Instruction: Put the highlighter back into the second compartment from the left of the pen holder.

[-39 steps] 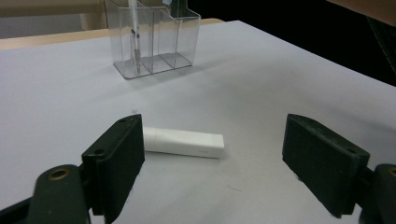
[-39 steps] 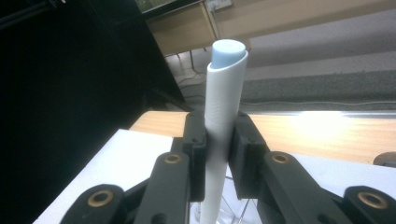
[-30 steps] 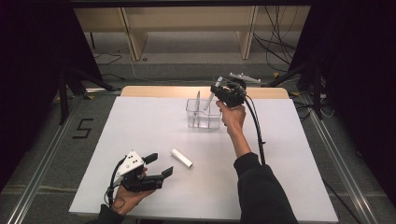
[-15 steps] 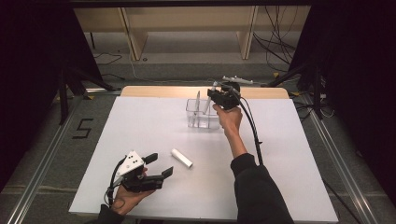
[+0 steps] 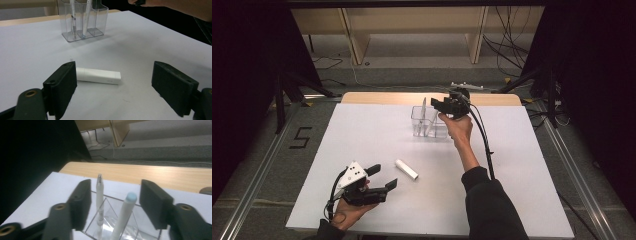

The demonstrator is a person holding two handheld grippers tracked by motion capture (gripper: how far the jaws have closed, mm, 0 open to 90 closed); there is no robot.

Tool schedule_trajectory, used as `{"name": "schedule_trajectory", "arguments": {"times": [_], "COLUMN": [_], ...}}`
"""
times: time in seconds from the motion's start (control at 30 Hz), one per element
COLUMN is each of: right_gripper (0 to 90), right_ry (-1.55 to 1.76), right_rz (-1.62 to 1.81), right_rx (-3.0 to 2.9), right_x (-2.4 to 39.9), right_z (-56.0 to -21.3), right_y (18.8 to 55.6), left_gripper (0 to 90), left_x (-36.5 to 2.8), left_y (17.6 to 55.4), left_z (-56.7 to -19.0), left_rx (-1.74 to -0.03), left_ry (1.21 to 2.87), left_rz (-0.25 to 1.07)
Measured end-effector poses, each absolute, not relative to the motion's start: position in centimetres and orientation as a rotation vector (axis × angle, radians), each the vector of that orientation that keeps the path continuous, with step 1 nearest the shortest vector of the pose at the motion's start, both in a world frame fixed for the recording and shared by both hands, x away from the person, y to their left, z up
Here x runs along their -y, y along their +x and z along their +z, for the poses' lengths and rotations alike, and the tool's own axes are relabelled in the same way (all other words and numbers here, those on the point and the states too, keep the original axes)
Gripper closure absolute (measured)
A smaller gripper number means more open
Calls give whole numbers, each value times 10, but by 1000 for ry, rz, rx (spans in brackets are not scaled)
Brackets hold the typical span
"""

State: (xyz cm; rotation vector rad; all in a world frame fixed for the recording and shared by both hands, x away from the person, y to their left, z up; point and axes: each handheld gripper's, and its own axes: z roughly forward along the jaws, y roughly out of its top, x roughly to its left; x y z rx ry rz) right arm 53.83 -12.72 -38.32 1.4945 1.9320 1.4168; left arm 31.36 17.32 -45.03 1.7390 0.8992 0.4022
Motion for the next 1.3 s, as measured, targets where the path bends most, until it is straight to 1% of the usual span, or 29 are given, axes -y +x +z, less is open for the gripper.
{"name": "schedule_trajectory", "arguments": {"times": [0.03, 0.07, 0.3, 0.53, 0.93, 1.3], "right_gripper": [354, 340, 310, 284, 273, 257], "right_ry": [1494, 1486, 1452, 1359, 1269, 1224], "right_rz": [1399, 1379, 1410, 1424, 1436, 1432], "right_rx": [-1927, -1919, -1912, -1984, -2092, -2183], "right_x": [128, 128, 141, 139, 125, 112], "right_z": [-382, -380, -367, -361, -363, -368], "right_y": [537, 535, 521, 502, 477, 466], "left_gripper": [198, 198, 197, 198, 198, 198], "left_x": [-173, -173, -173, -173, -174, -173], "left_y": [314, 314, 314, 314, 315, 315], "left_z": [-450, -450, -451, -451, -452, -451], "left_rx": [-900, -900, -904, -907, -909, -909], "left_ry": [1739, 1740, 1742, 1743, 1743, 1744], "left_rz": [403, 404, 404, 405, 406, 406]}}
